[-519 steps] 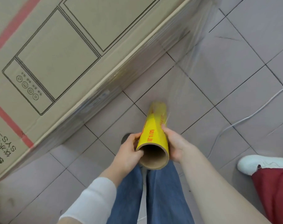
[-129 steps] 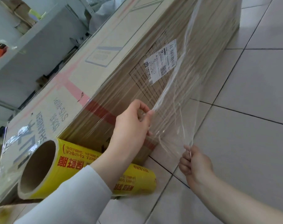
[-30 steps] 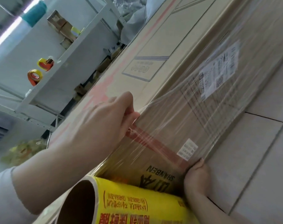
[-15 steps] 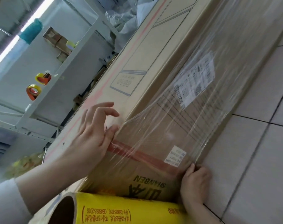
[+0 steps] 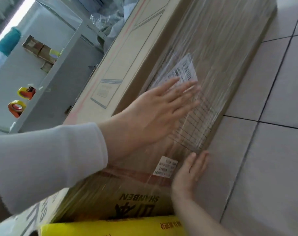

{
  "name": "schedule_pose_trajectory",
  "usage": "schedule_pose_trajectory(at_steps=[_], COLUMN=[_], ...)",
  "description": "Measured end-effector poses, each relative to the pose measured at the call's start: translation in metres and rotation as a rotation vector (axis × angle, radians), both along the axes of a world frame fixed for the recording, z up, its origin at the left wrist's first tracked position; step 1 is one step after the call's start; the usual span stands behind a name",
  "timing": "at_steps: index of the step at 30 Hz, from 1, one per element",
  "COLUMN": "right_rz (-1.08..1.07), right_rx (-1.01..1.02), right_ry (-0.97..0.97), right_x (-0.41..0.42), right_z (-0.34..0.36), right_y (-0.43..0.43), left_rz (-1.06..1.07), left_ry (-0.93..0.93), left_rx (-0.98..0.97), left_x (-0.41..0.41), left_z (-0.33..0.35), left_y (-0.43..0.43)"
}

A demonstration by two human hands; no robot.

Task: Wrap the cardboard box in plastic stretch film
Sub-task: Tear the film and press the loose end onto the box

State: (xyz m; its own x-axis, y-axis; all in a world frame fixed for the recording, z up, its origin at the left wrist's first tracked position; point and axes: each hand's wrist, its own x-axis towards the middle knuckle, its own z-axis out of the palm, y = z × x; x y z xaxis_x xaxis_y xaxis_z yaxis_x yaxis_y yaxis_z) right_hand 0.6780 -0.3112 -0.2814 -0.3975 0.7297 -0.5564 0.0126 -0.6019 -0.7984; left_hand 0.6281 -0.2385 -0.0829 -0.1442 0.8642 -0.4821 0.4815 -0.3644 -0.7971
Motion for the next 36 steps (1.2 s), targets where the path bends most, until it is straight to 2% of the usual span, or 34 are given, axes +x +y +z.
schedule_pose_trajectory(at_steps=[2,6,10,13,16,19,23,28,33,36], right_rz=[0.017,-0.032,-0.079,-0.133,-0.021,0.0,-0.045,-0.09,0.053,-0.007], right_rx=[0.103,0.225,0.117,0.085,0.12,0.146,0.079,0.097,0.092,0.086], right_ry=[0.01,-0.025,0.061,0.0,-0.023,-0.017,0.035,0.028,0.014,0.035], right_x=[-0.017,-0.037,-0.016,-0.019,-0.046,-0.059,-0.044,-0.048,-0.081,-0.083], right_z=[0.011,0.015,0.006,0.003,0.012,0.022,0.021,0.016,0.017,0.015], right_y=[-0.008,-0.02,-0.01,0.02,0.042,0.04,0.049,0.11,0.136,0.131], left_rz=[0.03,0.12,0.03,-0.009,0.008,0.096,0.17,0.002,0.084,0.106], left_ry=[0.141,0.183,0.075,0.045,0.136,0.234,0.18,0.058,0.196,0.208], left_rx=[-0.089,-0.12,-0.031,-0.029,-0.059,-0.114,-0.12,-0.039,-0.036,-0.06], left_x=[-0.012,-0.012,0.0,0.0,-0.024,-0.049,-0.034,-0.024,-0.075,-0.069], left_z=[0.004,0.001,-0.008,-0.021,-0.022,-0.024,-0.029,-0.048,-0.05,-0.049], left_y=[0.001,0.003,0.022,0.072,0.113,0.11,0.122,0.179,0.187,0.186])
